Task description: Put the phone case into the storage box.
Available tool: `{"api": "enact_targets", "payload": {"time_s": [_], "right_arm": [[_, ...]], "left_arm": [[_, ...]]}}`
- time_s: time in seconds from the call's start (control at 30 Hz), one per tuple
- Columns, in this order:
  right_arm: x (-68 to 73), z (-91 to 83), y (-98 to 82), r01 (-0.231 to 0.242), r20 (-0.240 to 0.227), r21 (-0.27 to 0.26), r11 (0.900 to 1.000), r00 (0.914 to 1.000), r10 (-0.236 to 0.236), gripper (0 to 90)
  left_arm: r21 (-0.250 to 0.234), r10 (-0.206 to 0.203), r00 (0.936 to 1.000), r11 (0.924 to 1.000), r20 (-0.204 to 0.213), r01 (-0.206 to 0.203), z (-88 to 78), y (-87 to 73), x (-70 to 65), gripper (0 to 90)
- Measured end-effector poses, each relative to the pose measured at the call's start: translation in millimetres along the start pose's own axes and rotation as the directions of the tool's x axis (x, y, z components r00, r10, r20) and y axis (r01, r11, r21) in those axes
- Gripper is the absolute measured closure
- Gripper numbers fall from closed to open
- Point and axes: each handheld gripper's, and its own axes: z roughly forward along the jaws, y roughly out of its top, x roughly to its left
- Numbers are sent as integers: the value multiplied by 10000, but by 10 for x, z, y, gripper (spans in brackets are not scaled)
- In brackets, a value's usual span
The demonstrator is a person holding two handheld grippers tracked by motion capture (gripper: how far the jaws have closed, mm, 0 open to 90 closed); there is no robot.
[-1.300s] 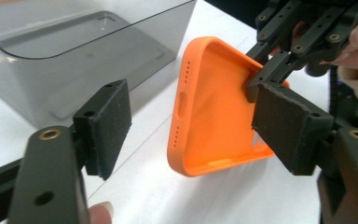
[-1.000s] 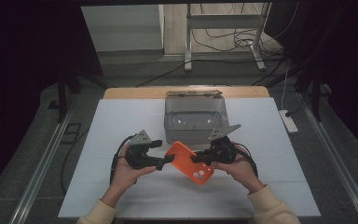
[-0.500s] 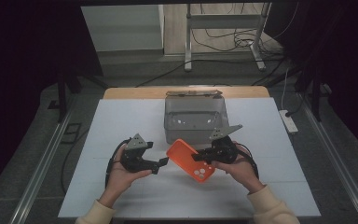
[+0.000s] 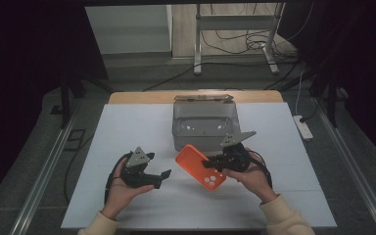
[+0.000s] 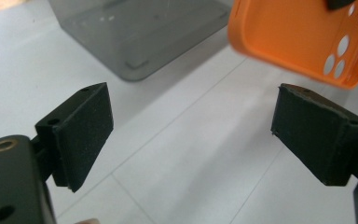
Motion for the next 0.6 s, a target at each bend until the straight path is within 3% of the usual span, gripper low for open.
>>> {"api": "enact_targets", "payload": {"time_s": [0.47, 0.6], "right_arm": [[34, 9, 9, 98, 125, 105, 9999, 9999, -99, 796], [58, -7, 26, 167, 376, 136, 9998, 9991, -172, 796]], "left_arm": [[94, -223, 9991, 9997, -352, 226, -56, -176, 56, 123], [108, -282, 9980, 9995, -567, 288, -65, -241, 58, 124]]}}
